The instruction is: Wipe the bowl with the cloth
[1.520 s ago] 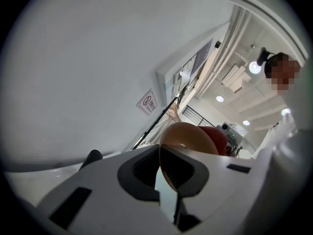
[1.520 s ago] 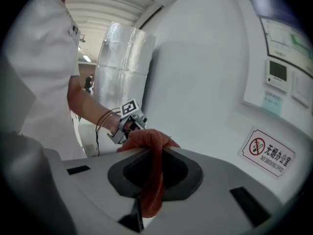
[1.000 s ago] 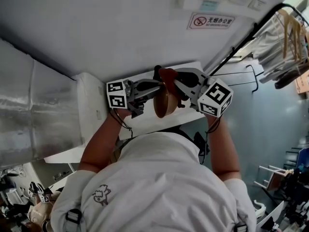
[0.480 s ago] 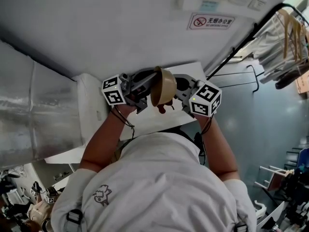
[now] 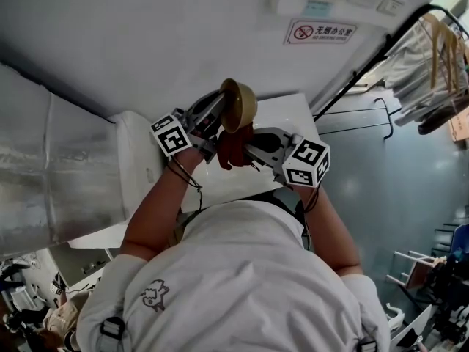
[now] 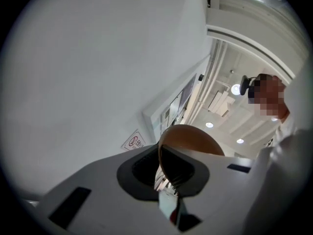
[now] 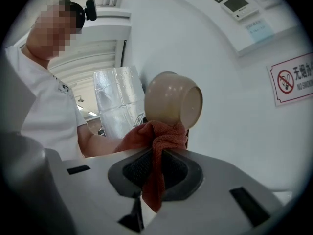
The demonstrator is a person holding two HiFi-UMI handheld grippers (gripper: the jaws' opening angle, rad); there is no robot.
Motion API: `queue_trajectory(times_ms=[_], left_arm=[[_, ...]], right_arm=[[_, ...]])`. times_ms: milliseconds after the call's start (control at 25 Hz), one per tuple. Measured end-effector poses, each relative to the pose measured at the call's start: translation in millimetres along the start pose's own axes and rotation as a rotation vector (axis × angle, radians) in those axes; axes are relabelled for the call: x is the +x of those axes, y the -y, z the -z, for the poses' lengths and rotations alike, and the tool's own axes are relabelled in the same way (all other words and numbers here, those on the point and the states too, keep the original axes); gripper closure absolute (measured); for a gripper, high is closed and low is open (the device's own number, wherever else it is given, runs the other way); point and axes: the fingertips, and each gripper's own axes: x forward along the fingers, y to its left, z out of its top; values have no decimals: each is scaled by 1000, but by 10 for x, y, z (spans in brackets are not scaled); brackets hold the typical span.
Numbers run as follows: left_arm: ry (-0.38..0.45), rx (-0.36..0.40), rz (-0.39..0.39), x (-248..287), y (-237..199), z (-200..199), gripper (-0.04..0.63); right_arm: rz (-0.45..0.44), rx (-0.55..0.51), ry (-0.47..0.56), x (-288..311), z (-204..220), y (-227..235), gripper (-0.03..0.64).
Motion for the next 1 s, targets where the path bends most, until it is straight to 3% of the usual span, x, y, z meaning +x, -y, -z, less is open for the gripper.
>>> queue_trajectory(times_ms=[200,440,600,760,840,1000], left_arm=[[-26,-5,-36,-109,-115,57,571],[-71,-28,13,-123,-37,178,572],[-130,-11,103,-70,176,265,574],[-203,43,256,53,588,434,574],[-199,61,313,110,772,445,572],[-137,59,341,140,887,267,572]], right_arm=[[2,-53,31,-167,-193,-120,566],[67,-110,92,-441,-576,-57,565],[149,-158,151,-615,-896,74,565],[200,-193,150,-621,-1034,247,565],[199,-168,156,-575,-1014,318,566],[217,-78,176,-524,-877,463,566]])
